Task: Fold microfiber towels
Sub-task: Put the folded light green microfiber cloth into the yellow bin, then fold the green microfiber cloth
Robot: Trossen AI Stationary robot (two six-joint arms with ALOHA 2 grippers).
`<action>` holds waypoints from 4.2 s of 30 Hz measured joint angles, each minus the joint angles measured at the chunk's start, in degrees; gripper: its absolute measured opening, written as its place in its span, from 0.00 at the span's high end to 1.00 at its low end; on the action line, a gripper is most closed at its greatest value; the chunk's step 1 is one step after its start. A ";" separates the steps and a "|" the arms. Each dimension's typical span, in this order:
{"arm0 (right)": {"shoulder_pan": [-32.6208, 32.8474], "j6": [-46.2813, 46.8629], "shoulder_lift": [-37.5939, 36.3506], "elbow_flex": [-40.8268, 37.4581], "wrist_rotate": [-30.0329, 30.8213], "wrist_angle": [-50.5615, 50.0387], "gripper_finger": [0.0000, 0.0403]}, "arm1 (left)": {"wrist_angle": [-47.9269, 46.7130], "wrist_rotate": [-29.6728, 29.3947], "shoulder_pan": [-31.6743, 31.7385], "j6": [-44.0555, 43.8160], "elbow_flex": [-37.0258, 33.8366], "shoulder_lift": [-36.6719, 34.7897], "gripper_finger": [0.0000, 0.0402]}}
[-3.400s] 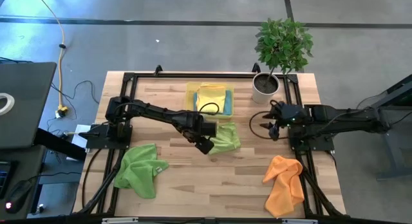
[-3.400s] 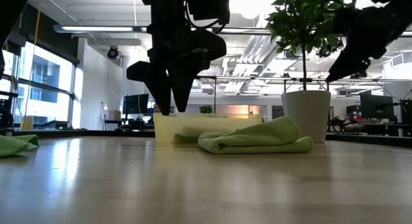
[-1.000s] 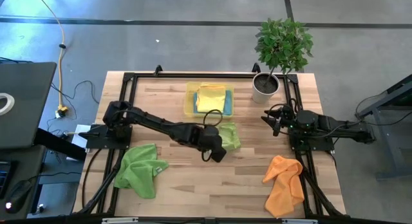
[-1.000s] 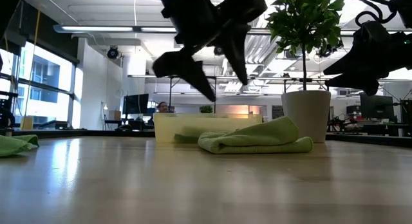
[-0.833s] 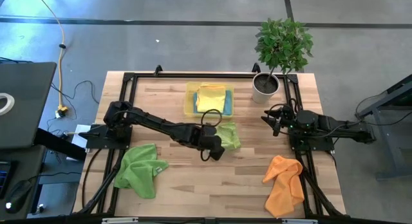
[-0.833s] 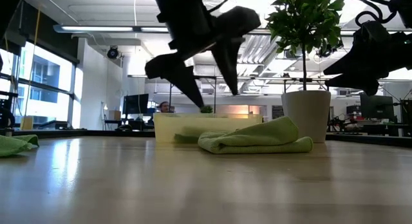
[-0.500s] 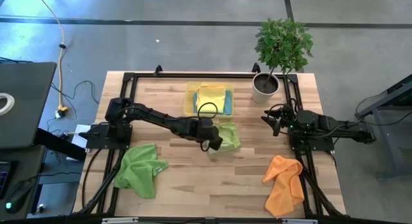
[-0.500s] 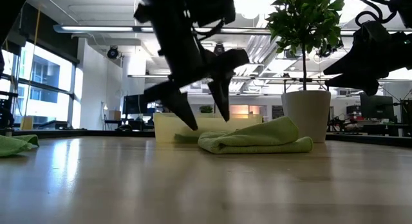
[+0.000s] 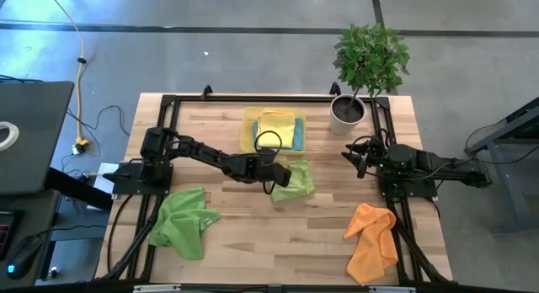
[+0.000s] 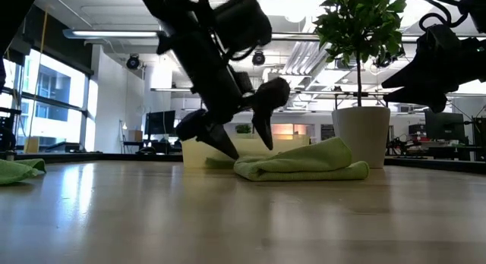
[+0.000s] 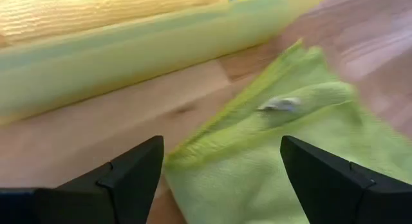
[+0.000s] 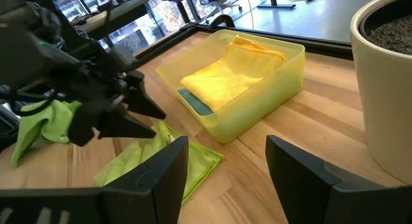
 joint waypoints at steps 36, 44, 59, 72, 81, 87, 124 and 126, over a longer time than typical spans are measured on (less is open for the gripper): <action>0.02 -0.01 -0.04 0.02 0.00 0.02 0.51 | -2.55 19.36 -1.56 37.02 7.34 5.29 0.98; 0.00 0.00 -0.04 0.02 0.00 0.02 0.51 | -16.61 16.49 -0.77 47.39 16.31 4.08 0.97; 0.02 -0.02 0.83 0.02 -0.87 -0.05 0.51 | -19.65 11.24 10.75 63.61 17.75 -3.95 0.97; 0.02 -0.02 0.87 0.02 -2.03 -0.20 0.51 | -16.86 15.42 21.81 69.27 17.71 -4.46 0.97; 0.02 0.00 0.92 0.02 -2.02 -0.20 0.51 | -16.53 21.63 26.31 71.69 17.53 -3.76 0.96; 0.02 0.00 1.03 0.02 -1.99 -0.17 0.51 | -17.02 22.91 26.44 72.96 17.47 -1.67 0.96; 0.02 -0.02 1.07 0.02 -1.97 -0.17 0.51 | -71.31 15.55 -3.99 22.75 17.43 -17.26 0.50; 0.01 -0.02 1.07 0.02 -1.97 -0.17 0.51 | -74.01 15.82 -7.92 17.03 17.35 -16.58 0.50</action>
